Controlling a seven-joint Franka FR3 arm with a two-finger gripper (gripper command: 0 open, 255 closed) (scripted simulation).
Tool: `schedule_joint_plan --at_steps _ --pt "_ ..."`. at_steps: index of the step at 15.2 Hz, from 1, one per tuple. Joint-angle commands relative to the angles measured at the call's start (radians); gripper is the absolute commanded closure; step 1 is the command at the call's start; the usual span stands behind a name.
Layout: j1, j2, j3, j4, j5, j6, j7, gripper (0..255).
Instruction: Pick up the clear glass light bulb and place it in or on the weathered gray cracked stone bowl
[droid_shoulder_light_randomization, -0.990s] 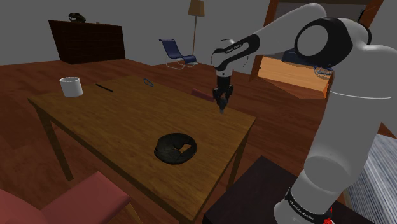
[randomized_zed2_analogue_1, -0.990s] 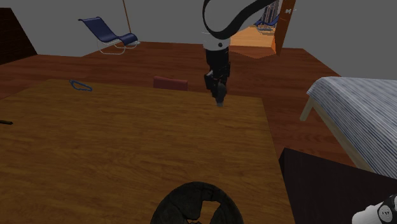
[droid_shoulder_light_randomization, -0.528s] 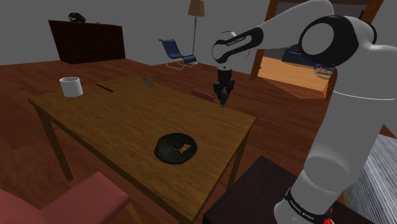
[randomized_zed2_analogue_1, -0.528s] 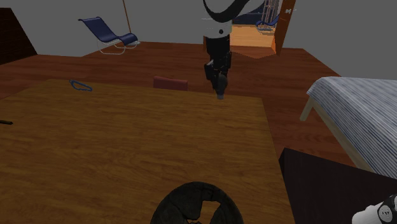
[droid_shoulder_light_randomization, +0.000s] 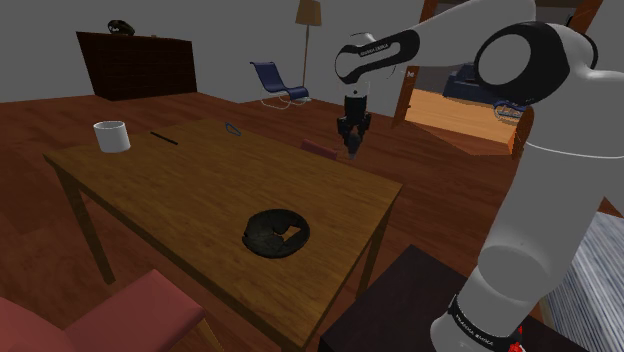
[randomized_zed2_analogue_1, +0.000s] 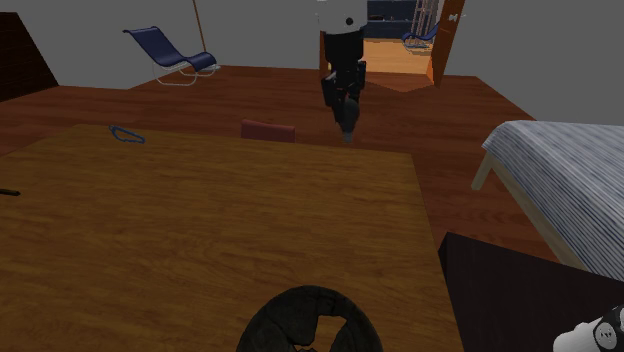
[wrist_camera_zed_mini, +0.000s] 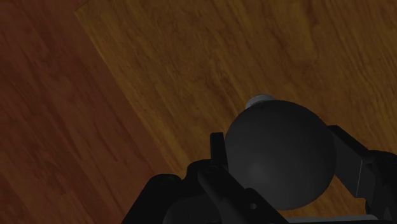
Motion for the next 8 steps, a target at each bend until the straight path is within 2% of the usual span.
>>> schedule_joint_plan --at_steps 1,3,8 --pt "0.0 -0.005 0.0 0.019 0.0 -0.024 -0.002 255" --pt "0.0 -0.007 0.0 0.039 0.0 -0.046 -0.004 255" --pt "0.061 -0.105 0.047 -0.074 -0.009 -0.04 0.107 255"
